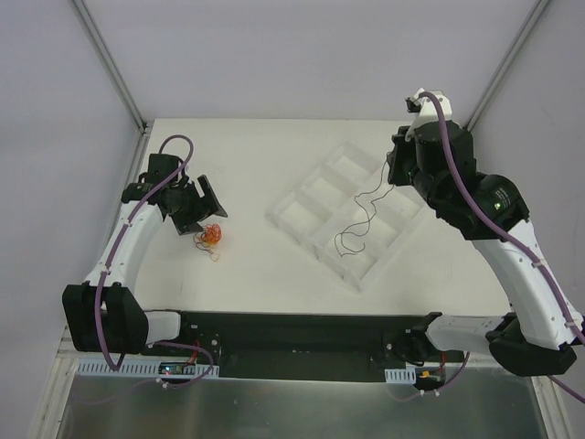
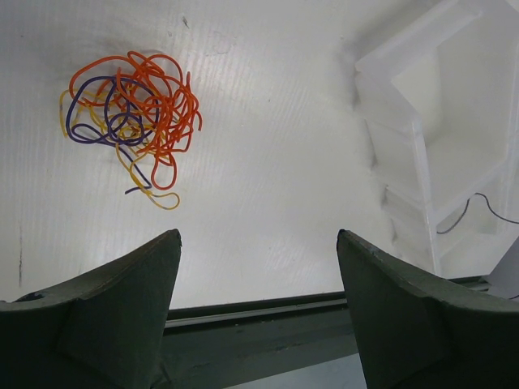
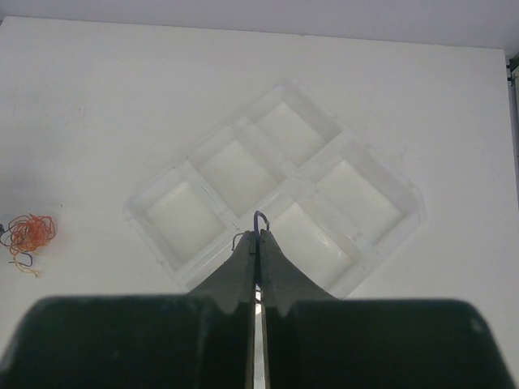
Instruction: Untangle the cables
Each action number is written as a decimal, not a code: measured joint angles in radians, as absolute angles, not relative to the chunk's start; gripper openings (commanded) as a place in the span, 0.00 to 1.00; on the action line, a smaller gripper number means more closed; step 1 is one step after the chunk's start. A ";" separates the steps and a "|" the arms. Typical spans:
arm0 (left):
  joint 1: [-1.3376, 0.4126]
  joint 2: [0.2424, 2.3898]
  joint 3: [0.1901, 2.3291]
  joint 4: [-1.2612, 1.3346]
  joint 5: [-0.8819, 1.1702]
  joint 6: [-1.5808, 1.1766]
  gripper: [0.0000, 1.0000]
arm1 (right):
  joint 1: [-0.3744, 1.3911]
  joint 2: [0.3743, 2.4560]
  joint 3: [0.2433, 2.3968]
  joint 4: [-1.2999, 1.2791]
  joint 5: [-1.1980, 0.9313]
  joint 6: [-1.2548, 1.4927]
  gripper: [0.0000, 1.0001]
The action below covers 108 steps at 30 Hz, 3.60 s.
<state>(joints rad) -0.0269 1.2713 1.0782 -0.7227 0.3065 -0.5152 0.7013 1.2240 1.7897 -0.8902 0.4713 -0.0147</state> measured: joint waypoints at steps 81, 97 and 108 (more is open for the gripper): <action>-0.080 1.256 0.971 -0.740 0.330 -0.543 0.79 | 0.569 1.619 0.996 -0.435 -0.136 -0.039 0.37; -0.018 1.433 0.998 -0.750 0.250 -0.504 0.73 | 0.600 1.382 1.133 -0.674 -0.064 -0.038 0.76; -0.018 1.432 1.016 -0.749 0.263 -0.476 0.67 | 0.638 1.371 1.173 -0.709 -0.123 -0.014 0.54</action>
<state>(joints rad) -0.0177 1.4319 1.0164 -0.7494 0.2626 -0.4759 0.6380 1.3712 1.1732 -0.7086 -0.1234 -0.0143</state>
